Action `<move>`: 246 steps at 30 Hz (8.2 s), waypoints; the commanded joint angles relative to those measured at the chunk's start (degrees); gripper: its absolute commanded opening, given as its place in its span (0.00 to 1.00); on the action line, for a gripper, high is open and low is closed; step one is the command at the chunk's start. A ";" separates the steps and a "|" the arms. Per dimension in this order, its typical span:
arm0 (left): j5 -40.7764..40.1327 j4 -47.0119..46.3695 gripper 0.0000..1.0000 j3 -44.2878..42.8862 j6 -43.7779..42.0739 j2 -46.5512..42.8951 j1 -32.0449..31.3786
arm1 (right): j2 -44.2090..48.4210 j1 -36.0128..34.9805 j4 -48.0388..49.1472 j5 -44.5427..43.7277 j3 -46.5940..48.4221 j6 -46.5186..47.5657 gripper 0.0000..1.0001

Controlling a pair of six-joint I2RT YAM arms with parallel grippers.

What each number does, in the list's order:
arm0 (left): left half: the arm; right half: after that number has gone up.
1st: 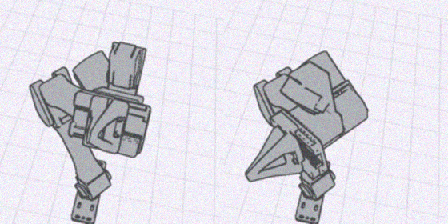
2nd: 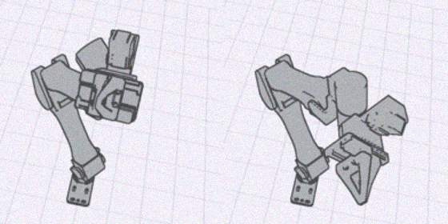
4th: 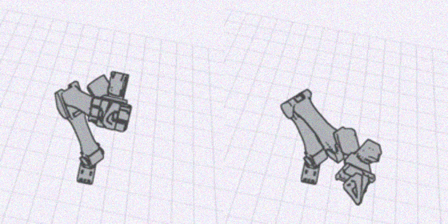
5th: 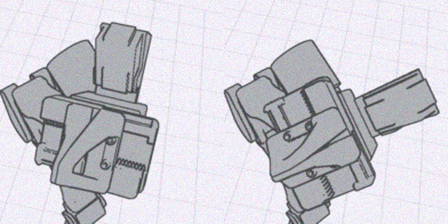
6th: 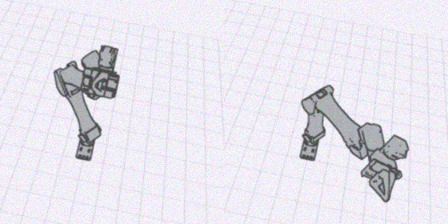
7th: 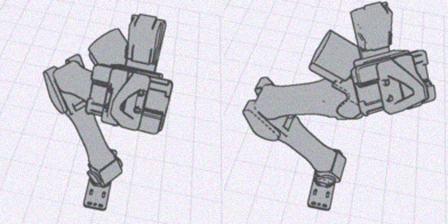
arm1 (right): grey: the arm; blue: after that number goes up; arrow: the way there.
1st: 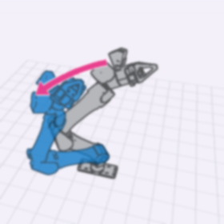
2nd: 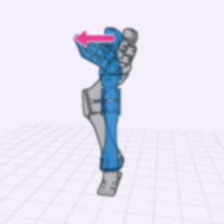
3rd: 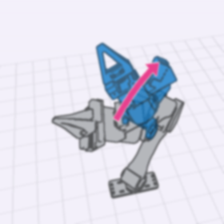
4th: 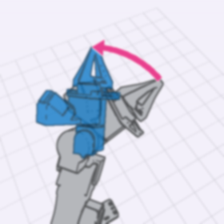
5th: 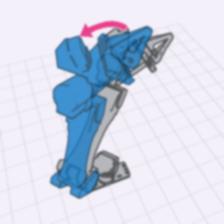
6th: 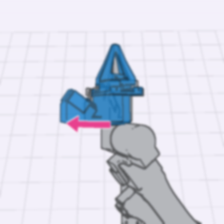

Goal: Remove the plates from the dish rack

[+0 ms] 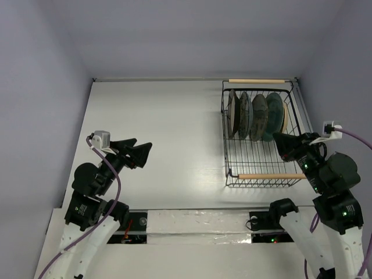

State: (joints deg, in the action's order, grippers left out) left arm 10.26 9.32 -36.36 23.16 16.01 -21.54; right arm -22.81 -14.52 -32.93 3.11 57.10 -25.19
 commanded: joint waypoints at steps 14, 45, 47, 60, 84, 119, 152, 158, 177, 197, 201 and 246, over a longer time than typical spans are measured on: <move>0.20 -1.41 0.00 -0.38 -0.31 1.57 -0.26 | -23.23 -2.86 11.57 4.28 4.68 1.63 0.00; -1.12 -0.71 0.50 -0.03 0.40 0.86 0.79 | -74.66 -15.88 -4.69 -45.72 35.36 10.42 0.47; -0.95 -0.80 0.50 -0.03 0.31 0.78 1.32 | -77.02 -16.58 -6.27 -47.58 37.11 10.42 0.44; 0.37 -1.15 0.51 0.06 0.22 0.25 2.47 | -85.21 -22.38 -16.20 -63.75 50.20 12.53 0.00; -0.51 -0.97 0.52 0.15 0.40 0.07 2.47 | -59.64 -31.35 4.50 -40.60 42.77 8.26 0.00; 0.28 -1.32 0.52 0.50 0.57 2.36 2.47 | -97.69 -31.88 34.16 -15.33 31.58 -21.66 0.40; 0.81 -1.50 0.52 0.50 0.66 3.06 2.47 | -53.56 -18.44 -2.84 -49.35 18.57 5.24 0.72; 0.46 -1.32 0.52 0.59 0.75 2.54 2.47 | -61.20 -15.80 -2.31 -52.22 19.36 6.73 0.70; 1.08 -1.59 0.52 0.50 0.57 1.83 2.47 | -72.29 -13.16 -4.60 -57.96 28.85 13.15 0.10; 1.87 -1.85 0.52 0.68 0.49 1.83 2.47 | -59.12 -13.16 -5.94 -57.46 38.97 15.62 0.00; 1.95 -1.85 0.52 0.68 0.48 2.01 2.47 | -49.11 -13.16 1.71 -49.01 33.70 12.89 0.00; -0.86 -1.06 0.51 0.32 0.75 2.89 3.52 | -89.87 -28.19 48.32 -0.11 21.21 -24.91 0.34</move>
State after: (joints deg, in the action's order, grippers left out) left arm 9.37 10.57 -36.10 23.49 19.05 -18.26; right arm -113.99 -41.65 9.47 2.63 74.96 -50.33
